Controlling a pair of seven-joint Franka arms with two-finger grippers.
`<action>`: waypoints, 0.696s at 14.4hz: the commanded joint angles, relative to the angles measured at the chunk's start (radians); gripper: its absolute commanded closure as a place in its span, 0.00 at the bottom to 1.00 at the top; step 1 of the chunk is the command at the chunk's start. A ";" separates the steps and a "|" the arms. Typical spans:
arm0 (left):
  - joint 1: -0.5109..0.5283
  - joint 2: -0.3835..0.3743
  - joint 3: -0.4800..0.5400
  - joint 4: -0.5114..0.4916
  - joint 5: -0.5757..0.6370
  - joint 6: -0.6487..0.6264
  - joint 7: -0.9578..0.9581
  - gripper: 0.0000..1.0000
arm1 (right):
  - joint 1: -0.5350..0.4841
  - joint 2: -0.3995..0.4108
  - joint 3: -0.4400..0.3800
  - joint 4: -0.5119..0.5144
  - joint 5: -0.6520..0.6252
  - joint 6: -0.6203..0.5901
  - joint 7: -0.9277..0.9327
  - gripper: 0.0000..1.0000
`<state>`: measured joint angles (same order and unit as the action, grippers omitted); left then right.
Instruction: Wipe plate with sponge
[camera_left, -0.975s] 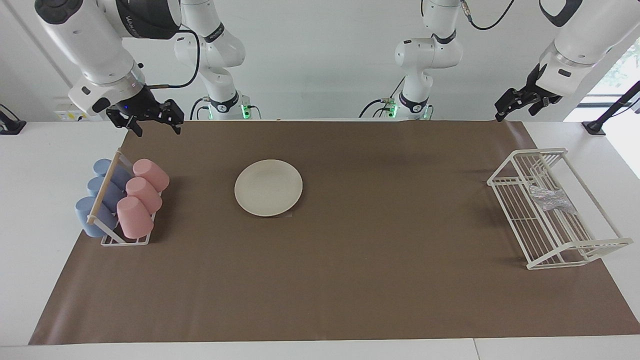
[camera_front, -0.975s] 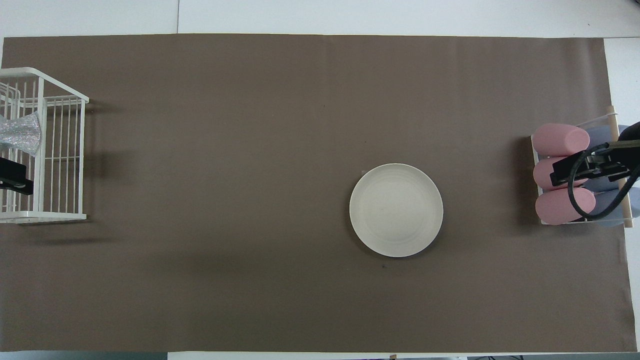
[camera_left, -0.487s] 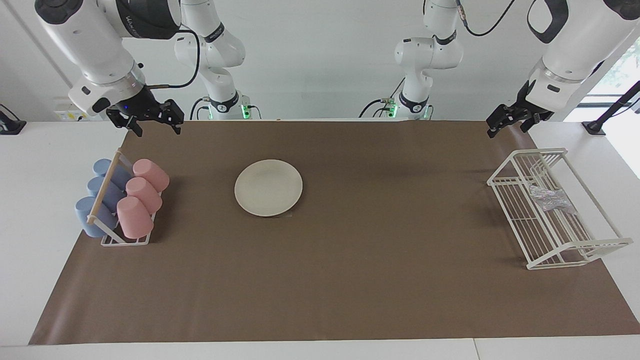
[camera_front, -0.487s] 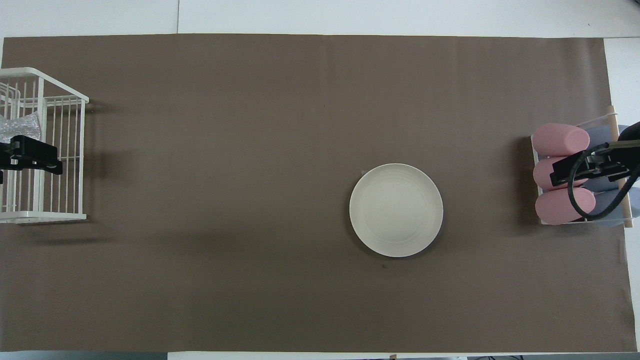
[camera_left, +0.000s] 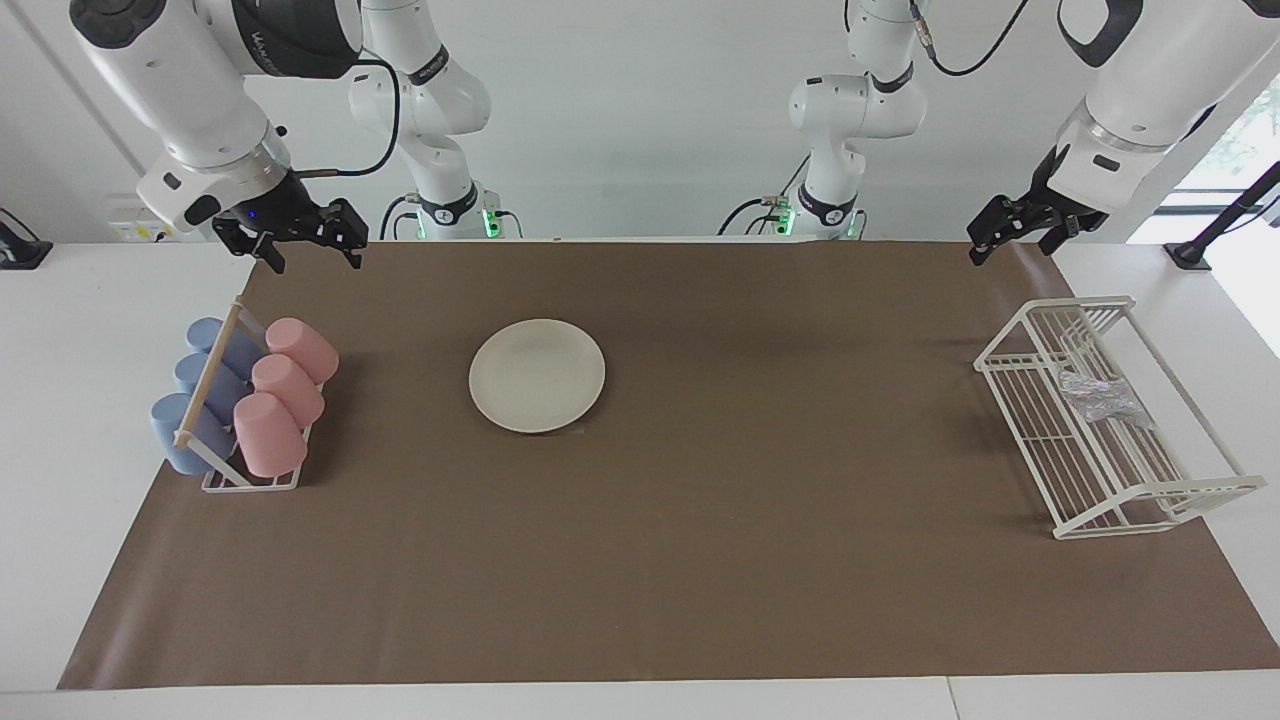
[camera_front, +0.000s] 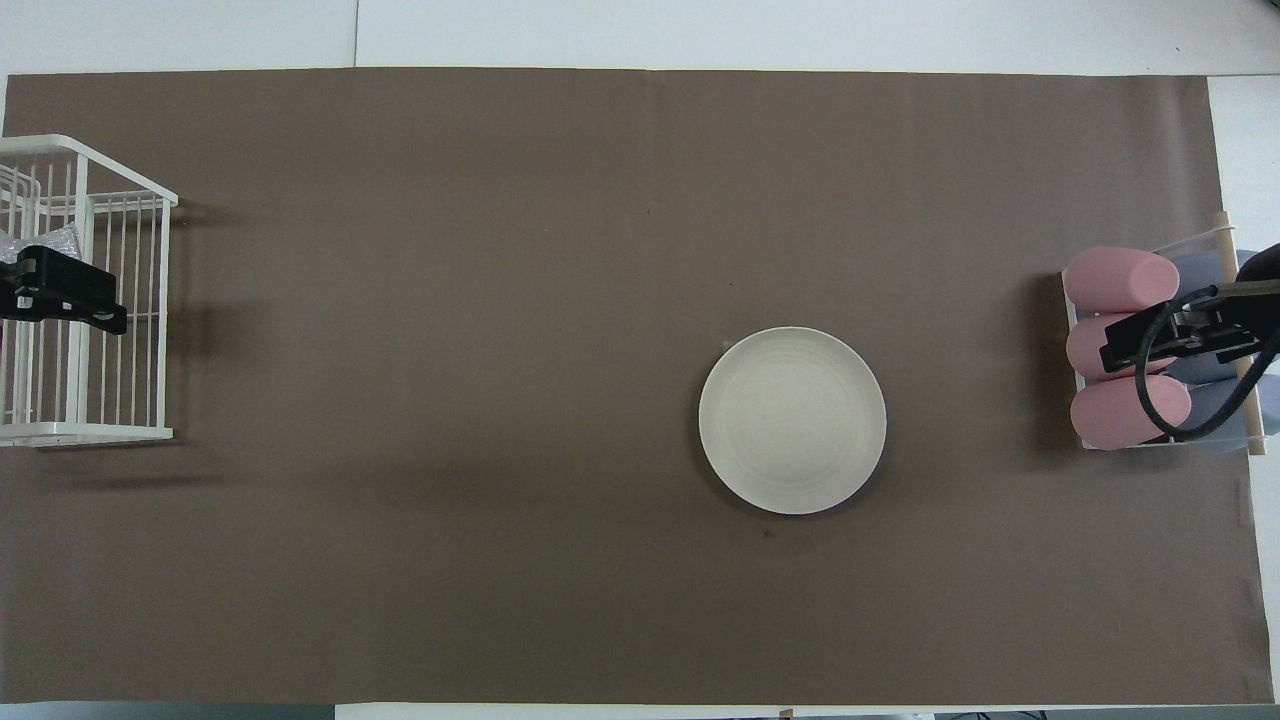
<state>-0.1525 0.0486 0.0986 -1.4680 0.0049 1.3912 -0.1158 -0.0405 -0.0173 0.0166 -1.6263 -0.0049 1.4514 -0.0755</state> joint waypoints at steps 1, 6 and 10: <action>0.010 -0.002 0.001 -0.060 -0.028 0.069 0.002 0.00 | -0.006 -0.021 0.000 -0.021 0.019 0.001 -0.021 0.00; 0.039 -0.064 -0.043 -0.143 -0.029 0.080 -0.007 0.00 | -0.007 -0.021 0.000 -0.021 0.019 0.001 -0.021 0.00; 0.039 -0.096 -0.043 -0.161 -0.029 0.083 -0.008 0.00 | -0.006 -0.021 0.000 -0.021 0.019 0.001 -0.021 0.00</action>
<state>-0.1347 -0.0072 0.0702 -1.5902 -0.0076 1.4543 -0.1175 -0.0405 -0.0173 0.0166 -1.6263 -0.0049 1.4514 -0.0755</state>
